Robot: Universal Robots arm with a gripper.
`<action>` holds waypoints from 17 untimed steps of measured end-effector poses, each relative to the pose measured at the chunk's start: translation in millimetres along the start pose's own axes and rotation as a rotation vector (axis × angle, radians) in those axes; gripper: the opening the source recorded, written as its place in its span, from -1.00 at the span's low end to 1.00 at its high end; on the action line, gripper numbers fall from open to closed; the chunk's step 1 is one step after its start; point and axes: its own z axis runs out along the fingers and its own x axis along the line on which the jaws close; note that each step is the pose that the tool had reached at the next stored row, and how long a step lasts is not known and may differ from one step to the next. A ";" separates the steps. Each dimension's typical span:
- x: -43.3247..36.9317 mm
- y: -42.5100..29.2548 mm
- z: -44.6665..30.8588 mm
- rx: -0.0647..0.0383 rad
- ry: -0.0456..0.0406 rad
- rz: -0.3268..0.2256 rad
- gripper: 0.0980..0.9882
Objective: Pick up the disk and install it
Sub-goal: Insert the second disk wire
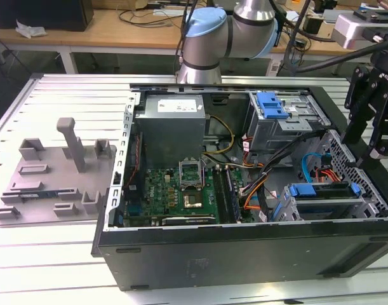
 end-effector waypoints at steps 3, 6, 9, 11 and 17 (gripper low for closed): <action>-15.5 1.8 -1.6 0.001 0.0670 -0.002 0.07; -28.3 4.2 -2.9 -0.001 0.0942 -0.004 0.07; -39.0 7.8 -4.2 -0.013 0.1342 -0.008 0.07; -43.1 9.7 -4.7 -0.021 0.1543 -0.010 0.07; -55.7 14.9 -3.6 -0.033 0.2089 -0.014 -0.41</action>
